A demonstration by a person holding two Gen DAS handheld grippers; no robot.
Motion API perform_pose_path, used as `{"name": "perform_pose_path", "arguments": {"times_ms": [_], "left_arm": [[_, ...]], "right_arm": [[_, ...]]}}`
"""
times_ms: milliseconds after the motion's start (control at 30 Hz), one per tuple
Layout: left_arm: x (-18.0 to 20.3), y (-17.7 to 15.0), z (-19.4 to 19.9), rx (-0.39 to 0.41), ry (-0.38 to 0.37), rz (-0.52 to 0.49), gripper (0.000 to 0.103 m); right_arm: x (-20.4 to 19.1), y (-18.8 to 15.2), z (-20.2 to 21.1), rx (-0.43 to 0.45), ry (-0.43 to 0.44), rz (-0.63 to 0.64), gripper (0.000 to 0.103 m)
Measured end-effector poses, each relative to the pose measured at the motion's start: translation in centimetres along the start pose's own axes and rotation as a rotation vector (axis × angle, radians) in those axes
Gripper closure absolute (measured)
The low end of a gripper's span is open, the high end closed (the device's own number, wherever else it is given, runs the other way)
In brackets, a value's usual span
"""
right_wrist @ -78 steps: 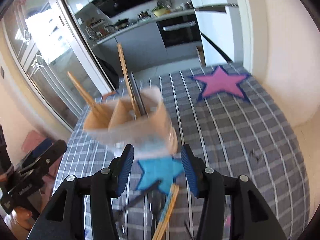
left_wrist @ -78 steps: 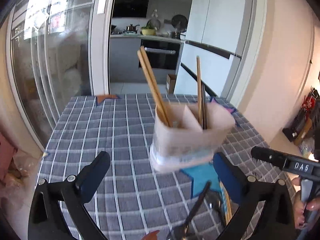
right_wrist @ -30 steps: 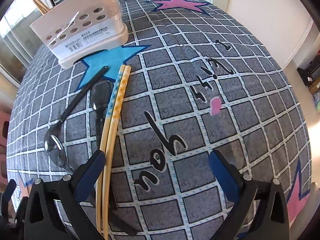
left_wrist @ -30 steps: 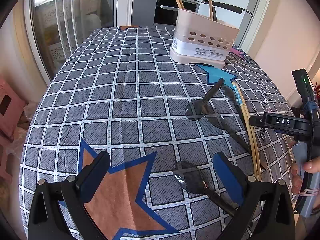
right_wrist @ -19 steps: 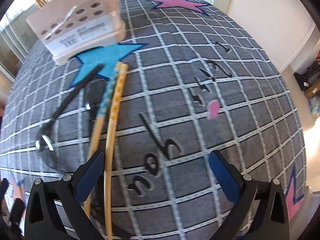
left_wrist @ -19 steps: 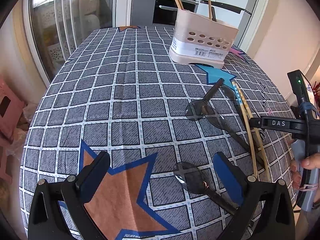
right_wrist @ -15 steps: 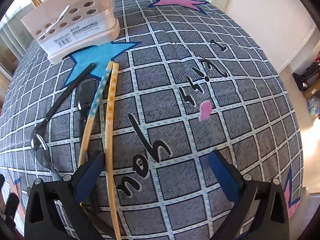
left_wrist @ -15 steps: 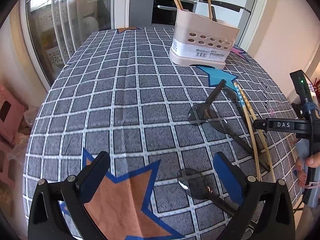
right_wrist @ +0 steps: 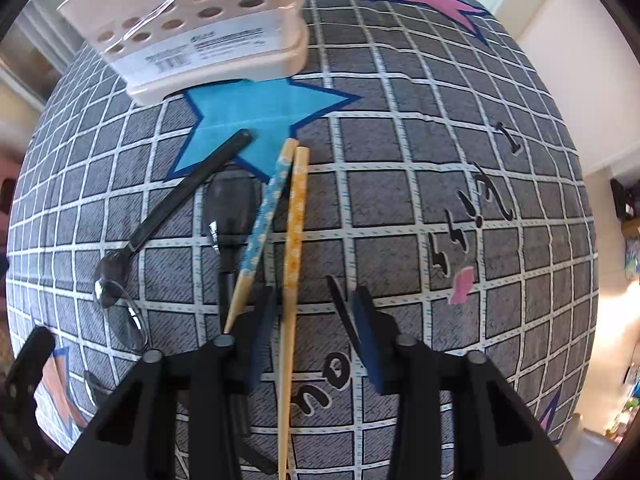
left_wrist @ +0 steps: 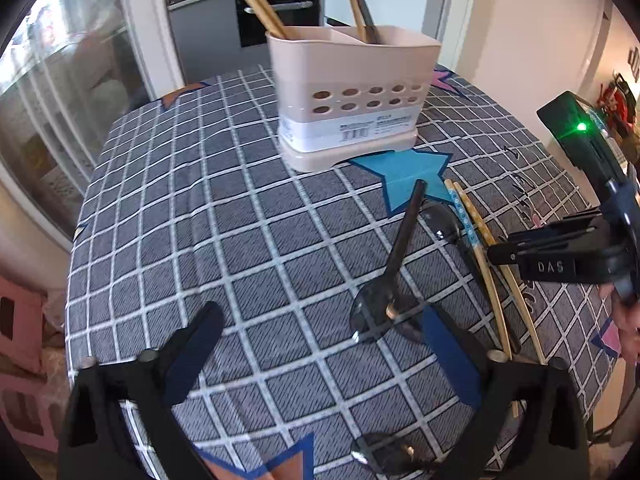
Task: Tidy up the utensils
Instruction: 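Close the right tool on a yellow patterned chopstick while the left tool grasps a black spoon, then lift the chopstick and spoon with both tools and lower them into the holder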
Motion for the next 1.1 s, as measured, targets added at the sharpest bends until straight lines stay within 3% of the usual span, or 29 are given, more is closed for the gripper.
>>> {"name": "perform_pose_path", "arguments": {"times_ms": [33,133,233,367,433,633,933,967,1033,1067,1100], "left_arm": [[0.2,0.6,-0.4,-0.017,-0.006,-0.015,0.000],[1.3,1.9,-1.5,-0.046,-0.053,-0.053,0.000],[2.6,3.0,-2.8,-0.087,-0.092,-0.090,0.000],[4.0,4.2,-5.5,-0.148,-0.083,-0.156,0.000],[4.1,4.5,-6.7,-0.186,-0.094,-0.155,0.011],[5.0,4.8,-9.5,-0.280,-0.095,-0.178,0.012],[6.2,5.6,-11.1,-0.351,-0.130,-0.243,0.012],[6.3,5.7,-11.2,-0.358,-0.137,-0.250,0.016],[6.6,6.1,-11.2,-0.360,-0.151,-0.263,0.037],[6.7,6.3,-11.2,-0.365,-0.161,-0.260,0.055],[6.7,6.3,-11.2,-0.369,-0.170,-0.251,0.060]], "right_arm": [[-0.1,0.0,0.0,-0.009,0.010,-0.004,0.095],[-0.4,-0.2,0.3,-0.008,0.044,-0.016,0.095],[1.8,-0.6,0.1,0.004,0.118,-0.064,0.095],[3.9,-1.8,1.4,0.057,0.178,-0.112,0.095],[4.6,-2.1,2.2,0.084,0.192,-0.120,0.095],[5.2,-3.3,4.2,0.120,0.249,-0.136,0.095],[5.8,-4.2,4.6,0.142,0.293,-0.148,0.095],[5.9,-4.3,4.8,0.144,0.296,-0.150,0.095],[5.9,-4.3,5.0,0.149,0.306,-0.150,0.095],[6.0,-4.3,5.0,0.151,0.308,-0.149,0.095],[6.0,-4.3,5.1,0.154,0.309,-0.148,0.095]]}}
Point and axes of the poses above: each gripper's, at about its wrist camera, not at the fingertips, and z roughly against the way its jaws point, x to its right, y to its top, the point moved 4 cm from there along -z, roughly the way its jaws point, and after that the axes turned 12 degrees about -y, right-handed, at the moved point
